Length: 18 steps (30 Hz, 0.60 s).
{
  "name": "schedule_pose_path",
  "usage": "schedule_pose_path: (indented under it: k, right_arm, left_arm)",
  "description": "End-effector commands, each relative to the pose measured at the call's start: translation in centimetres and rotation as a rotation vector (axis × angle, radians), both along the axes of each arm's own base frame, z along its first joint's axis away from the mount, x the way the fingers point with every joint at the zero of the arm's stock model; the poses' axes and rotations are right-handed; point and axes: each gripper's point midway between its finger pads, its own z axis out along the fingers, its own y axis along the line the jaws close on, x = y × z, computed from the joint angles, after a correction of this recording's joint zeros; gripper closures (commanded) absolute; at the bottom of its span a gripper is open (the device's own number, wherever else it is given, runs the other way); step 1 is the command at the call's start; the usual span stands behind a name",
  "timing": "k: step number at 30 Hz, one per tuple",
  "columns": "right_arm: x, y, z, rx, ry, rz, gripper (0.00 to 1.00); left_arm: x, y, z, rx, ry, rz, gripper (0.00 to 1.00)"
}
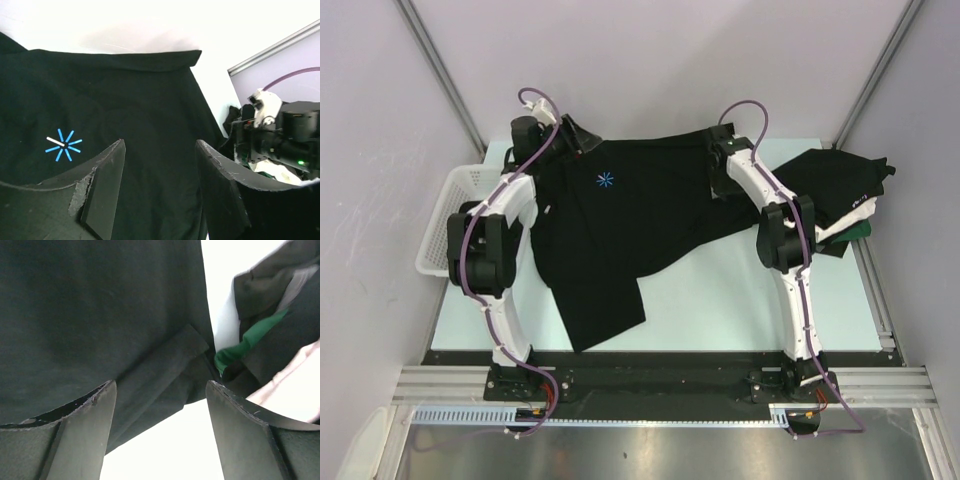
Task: Fold and stack the t-shirts
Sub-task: Flatten out the tshirt
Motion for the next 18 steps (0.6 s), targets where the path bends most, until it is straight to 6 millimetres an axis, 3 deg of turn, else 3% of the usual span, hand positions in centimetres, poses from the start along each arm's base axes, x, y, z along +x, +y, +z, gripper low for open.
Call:
schedule_pose_path:
  k: [1,7,18]
  right_arm:
    - [-1.5,-2.3,-2.0,-0.052,0.080,-0.062,0.23]
    - [-1.1,-4.4,-3.2,-0.040,0.096,-0.099,0.23]
    - [-0.3,-6.1,-4.2,-0.011,0.099,-0.111,0.26]
  left_arm:
    - [-1.3,-1.0,3.4,-0.001,-0.079,-0.039,0.36]
    - [-1.5,-1.9,3.7,0.002,-0.083,-0.052,0.35]
    - [-1.3,-3.2,3.9,0.008,-0.083,-0.067,0.34]
